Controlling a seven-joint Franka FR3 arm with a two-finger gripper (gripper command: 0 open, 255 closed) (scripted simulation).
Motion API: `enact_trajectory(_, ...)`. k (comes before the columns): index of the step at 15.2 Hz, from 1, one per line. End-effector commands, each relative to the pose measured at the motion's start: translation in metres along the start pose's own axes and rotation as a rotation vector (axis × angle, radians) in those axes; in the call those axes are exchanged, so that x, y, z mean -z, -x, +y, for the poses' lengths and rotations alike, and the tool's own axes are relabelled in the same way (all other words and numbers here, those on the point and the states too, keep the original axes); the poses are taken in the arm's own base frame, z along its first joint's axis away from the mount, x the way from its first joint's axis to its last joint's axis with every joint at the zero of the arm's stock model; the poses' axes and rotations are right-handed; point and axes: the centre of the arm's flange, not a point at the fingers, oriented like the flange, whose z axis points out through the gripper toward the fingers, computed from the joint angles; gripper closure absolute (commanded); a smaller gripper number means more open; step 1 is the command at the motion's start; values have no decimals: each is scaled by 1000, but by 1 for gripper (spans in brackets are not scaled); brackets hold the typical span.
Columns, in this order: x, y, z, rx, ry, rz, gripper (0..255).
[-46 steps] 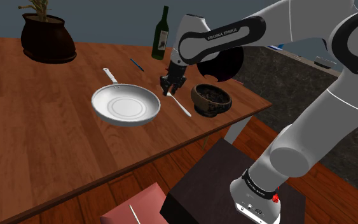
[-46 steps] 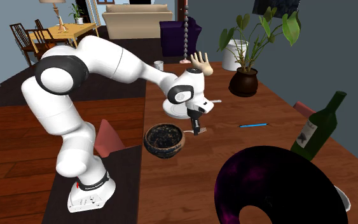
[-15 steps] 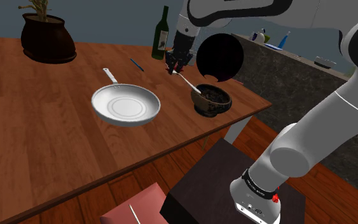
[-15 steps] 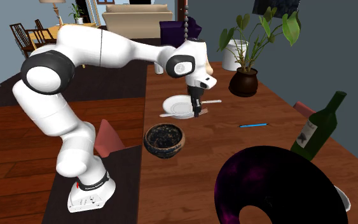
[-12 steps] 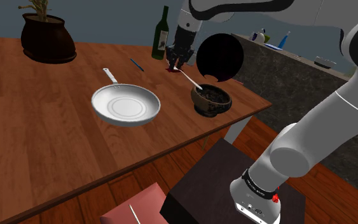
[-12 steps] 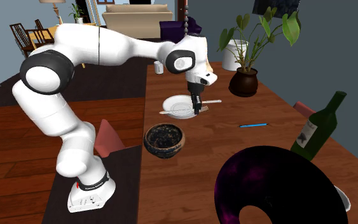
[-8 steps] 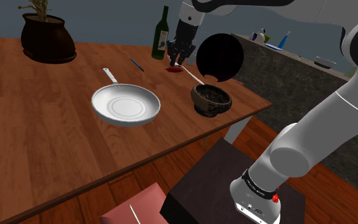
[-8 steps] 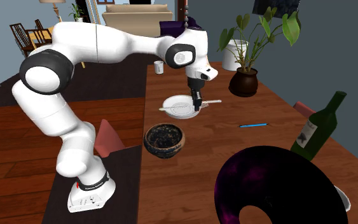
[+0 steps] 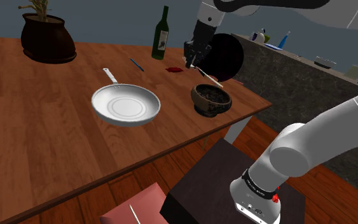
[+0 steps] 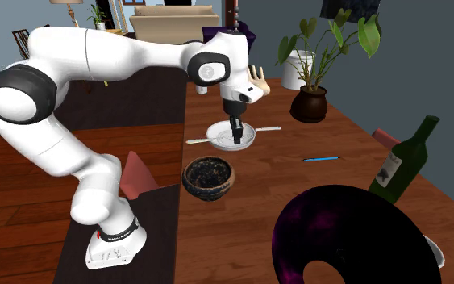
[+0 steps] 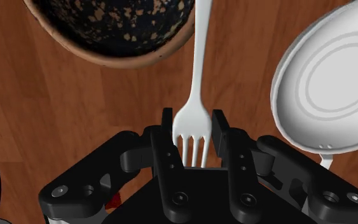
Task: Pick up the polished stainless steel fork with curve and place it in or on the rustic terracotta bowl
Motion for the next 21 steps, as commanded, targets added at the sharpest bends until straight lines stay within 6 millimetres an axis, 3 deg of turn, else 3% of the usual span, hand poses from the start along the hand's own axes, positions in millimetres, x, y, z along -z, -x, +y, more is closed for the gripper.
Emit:
enact_trajectory(1,1,20,16,0,-1,0,255)
enact_trajectory(8,9,96,72,0,-1,0,255)
enact_trajectory(21,-60,101,73,0,-1,0,255)
